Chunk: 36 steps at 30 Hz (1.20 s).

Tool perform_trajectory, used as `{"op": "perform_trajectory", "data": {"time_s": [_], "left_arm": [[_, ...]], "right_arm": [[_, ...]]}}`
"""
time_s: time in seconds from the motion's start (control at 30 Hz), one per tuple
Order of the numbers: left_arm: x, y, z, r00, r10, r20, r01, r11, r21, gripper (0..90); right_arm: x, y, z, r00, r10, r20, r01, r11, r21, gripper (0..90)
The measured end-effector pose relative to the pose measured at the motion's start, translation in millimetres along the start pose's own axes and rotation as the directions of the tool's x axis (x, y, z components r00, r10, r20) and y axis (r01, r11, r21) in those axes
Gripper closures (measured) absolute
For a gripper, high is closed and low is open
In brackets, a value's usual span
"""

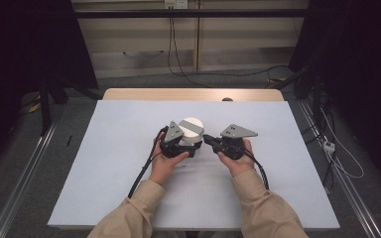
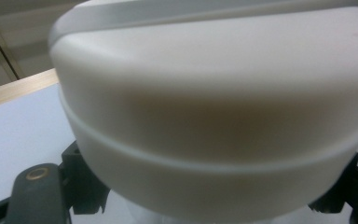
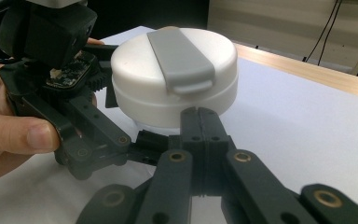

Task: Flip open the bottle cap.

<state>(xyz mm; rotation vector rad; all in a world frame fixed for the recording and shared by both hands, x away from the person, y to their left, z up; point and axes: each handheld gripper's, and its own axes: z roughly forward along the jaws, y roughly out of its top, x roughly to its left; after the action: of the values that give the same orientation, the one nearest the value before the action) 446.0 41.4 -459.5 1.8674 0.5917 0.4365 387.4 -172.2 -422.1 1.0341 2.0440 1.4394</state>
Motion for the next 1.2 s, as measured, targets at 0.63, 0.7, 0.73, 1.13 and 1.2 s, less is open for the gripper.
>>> {"op": "perform_trajectory", "data": {"time_s": [0.63,0.7,0.73,1.13,1.2], "left_arm": [[-0.6,-0.3,0.2,1.0000,-0.004,-0.002,0.004,1.0000,0.001,18.8],[-0.9,-0.2,0.2,1.0000,0.000,-0.004,0.000,1.0000,0.001,18.8],[-1.0,-0.2,0.2,1.0000,0.001,-0.003,-0.001,1.0000,0.002,18.8],[-0.5,-0.2,0.3,1.0000,-0.003,-0.004,0.003,1.0000,0.005,18.8],[-0.6,0.0,0.2,0.9999,0.007,-0.008,-0.007,1.0000,0.005,18.8]], "right_arm": [[1.7,6.9,-0.4,0.9999,-0.010,-0.008,0.010,1.000,-0.025,90.0],[2.5,7.8,-0.8,0.9999,-0.011,-0.009,0.010,0.999,-0.031,90.0],[3.1,8.5,-1.1,0.9999,-0.010,-0.008,0.010,0.999,-0.033,90.0],[5.2,17.3,-0.9,0.9997,-0.023,-0.012,0.023,0.998,-0.059,90.0],[4.8,18.6,-1.0,0.9998,-0.018,-0.010,0.017,0.998,-0.063,90.0]]}}
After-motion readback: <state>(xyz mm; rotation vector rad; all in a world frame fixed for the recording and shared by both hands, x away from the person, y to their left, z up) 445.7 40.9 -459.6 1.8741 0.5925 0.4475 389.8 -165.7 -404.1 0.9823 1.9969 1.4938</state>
